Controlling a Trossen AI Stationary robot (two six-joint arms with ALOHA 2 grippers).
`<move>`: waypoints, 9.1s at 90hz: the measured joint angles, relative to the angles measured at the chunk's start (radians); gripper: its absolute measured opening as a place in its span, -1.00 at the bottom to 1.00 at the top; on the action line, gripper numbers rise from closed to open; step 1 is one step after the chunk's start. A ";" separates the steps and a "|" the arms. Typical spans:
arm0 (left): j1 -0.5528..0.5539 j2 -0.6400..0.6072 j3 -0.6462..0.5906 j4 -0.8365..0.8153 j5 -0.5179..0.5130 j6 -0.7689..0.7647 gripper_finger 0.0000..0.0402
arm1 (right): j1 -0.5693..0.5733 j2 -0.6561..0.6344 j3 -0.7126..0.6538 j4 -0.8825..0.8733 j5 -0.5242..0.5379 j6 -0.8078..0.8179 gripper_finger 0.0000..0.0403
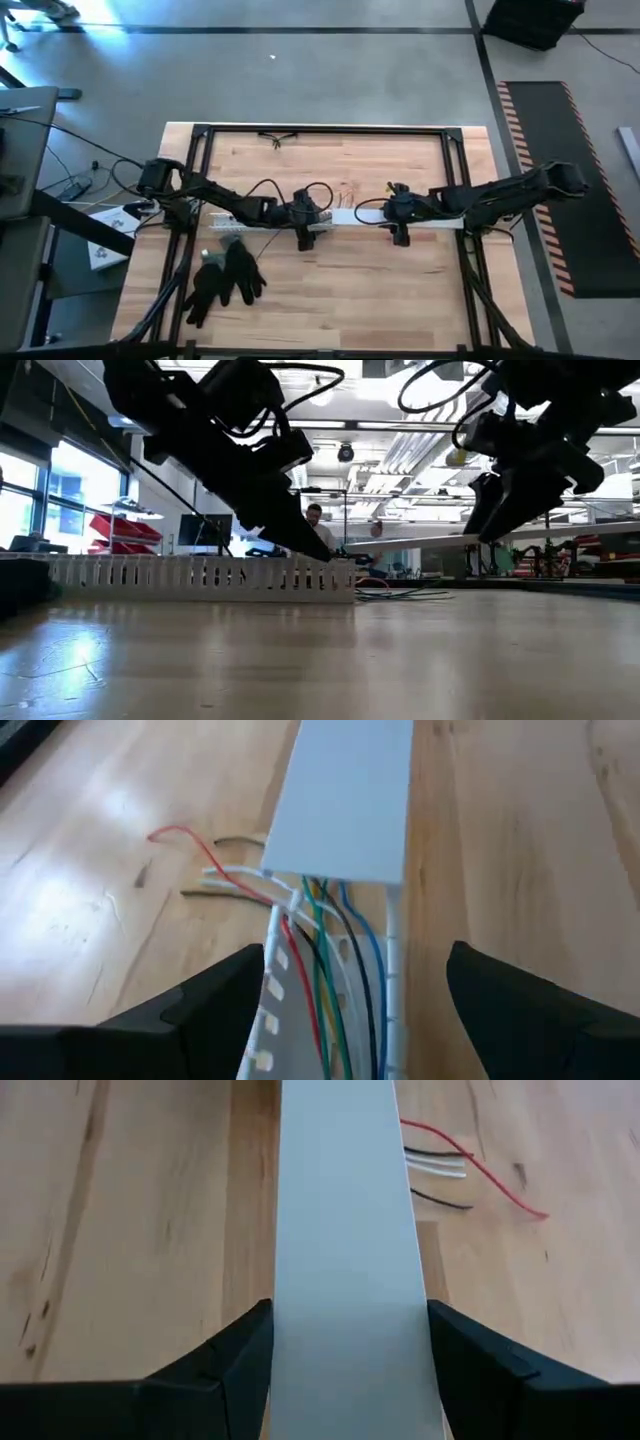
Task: Ziptie cables
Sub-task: Close the white cable duct
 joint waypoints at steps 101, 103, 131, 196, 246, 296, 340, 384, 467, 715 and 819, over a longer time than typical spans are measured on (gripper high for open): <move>0.079 0.131 0.002 0.274 0.066 0.081 0.46 | -0.009 -0.173 0.000 -0.038 0.002 -0.002 0.01; 0.080 0.137 0.002 0.284 0.067 0.081 0.46 | -0.009 -0.172 0.000 -0.041 0.000 -0.002 0.01; 0.079 0.182 0.003 0.310 0.065 0.074 0.44 | -0.009 -0.172 0.000 -0.060 -0.002 0.002 0.01; 0.052 0.149 0.007 0.161 0.129 0.080 -0.04 | -0.013 -0.001 0.000 -0.022 -0.071 0.025 0.01; 0.029 0.153 0.005 0.138 0.138 0.090 -0.04 | -0.042 0.079 0.001 -0.025 -0.185 0.051 0.01; 0.029 0.135 0.002 0.124 0.141 0.091 0.00 | -0.043 0.205 0.020 0.053 -0.205 0.072 -0.02; 0.032 0.001 0.000 -0.050 0.163 0.100 0.38 | -0.044 0.211 0.032 0.050 -0.183 0.054 -0.38; -0.009 -0.068 0.002 -0.040 0.120 0.115 0.38 | 0.094 0.212 0.019 0.287 -0.426 -0.032 -0.16; -0.143 -0.065 0.002 -0.068 0.016 -0.139 0.38 | 0.585 0.687 -0.001 0.733 0.238 0.402 0.44; -0.003 0.033 0.003 -0.030 0.100 0.097 0.12 | 0.263 0.223 -0.009 0.318 0.224 0.344 0.05; -0.010 0.033 0.003 -0.039 0.127 0.100 0.09 | 0.156 0.295 -0.009 0.445 0.079 0.271 0.05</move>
